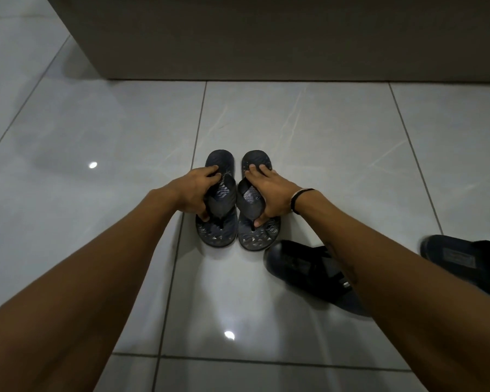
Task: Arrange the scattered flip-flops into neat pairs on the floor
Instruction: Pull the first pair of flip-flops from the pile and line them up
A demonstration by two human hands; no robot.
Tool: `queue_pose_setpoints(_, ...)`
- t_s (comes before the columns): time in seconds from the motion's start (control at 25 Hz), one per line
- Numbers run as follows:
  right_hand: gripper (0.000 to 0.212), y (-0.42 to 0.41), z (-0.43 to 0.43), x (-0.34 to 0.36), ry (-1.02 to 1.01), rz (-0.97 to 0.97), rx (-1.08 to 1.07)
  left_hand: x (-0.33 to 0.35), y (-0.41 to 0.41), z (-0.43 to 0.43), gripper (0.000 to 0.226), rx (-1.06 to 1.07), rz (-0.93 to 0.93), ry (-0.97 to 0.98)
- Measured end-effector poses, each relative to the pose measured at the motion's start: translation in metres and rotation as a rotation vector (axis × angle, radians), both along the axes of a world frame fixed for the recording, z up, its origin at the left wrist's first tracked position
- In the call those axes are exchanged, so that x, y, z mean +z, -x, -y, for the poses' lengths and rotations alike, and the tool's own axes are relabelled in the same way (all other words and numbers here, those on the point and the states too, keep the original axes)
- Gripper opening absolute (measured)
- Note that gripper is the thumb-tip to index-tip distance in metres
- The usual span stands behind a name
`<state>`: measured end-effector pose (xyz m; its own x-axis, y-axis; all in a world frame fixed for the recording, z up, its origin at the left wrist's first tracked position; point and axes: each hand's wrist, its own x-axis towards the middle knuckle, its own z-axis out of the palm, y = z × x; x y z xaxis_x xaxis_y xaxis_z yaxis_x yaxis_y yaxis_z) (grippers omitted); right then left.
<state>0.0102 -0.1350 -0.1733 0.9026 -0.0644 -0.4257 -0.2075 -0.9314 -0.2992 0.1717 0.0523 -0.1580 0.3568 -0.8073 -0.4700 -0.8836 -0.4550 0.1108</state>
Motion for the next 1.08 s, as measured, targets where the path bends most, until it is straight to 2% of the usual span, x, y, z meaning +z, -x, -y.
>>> queue_pose_setpoints(0.24, 0.155, 0.001, 0.0, 0.018, 0.055, -0.042, 0.037, 0.005, 0.008, 0.001, 0.136, 0.007, 0.008, -0.023)
queue_pose_setpoints(0.36, 0.157, 0.017, 0.01, 0.024, -0.081, 0.025, -0.046, 0.01, 0.009, 0.003, 0.134, -0.001, -0.032, -0.015)
queue_pose_setpoints(0.48, 0.136, 0.05, 0.03, 0.022, -0.201, 0.157, -0.257, 0.026, 0.007, 0.007, 0.126, 0.021, -0.094, 0.014)
queue_pose_setpoints(0.6, 0.103, 0.101, 0.061, 0.012, -0.064, 0.346, -0.493, 0.044, 0.028, 0.03, 0.117, -0.023, -0.102, 0.239)
queue_pose_setpoints(0.72, 0.08, 0.166, 0.092, 0.003, 0.135, 0.326, -0.561, 0.042, 0.093, 0.069, 0.11, -0.282, -0.087, 0.256)
queue_pose_setpoints(0.84, 0.073, 0.221, 0.108, 0.0, 0.259, 0.193, -0.502, 0.023, 0.173, 0.095, 0.103, -0.461, -0.034, 0.233)
queue_pose_setpoints(0.92, 0.07, 0.246, 0.118, 0.002, 0.328, 0.192, -0.521, 0.014, 0.213, 0.103, 0.095, -0.548, 0.054, 0.281)
queue_pose_setpoints(1.0, 0.065, 0.271, 0.127, 0.01, 0.421, 0.189, -0.597, 0.012, 0.235, 0.111, 0.095, -0.529, 0.029, 0.251)
queue_pose_setpoints(1.08, 0.064, 0.302, 0.134, 0.014, 0.504, 0.094, -0.771, 0.011, 0.252, 0.123, 0.094, -0.528, -0.005, 0.145)
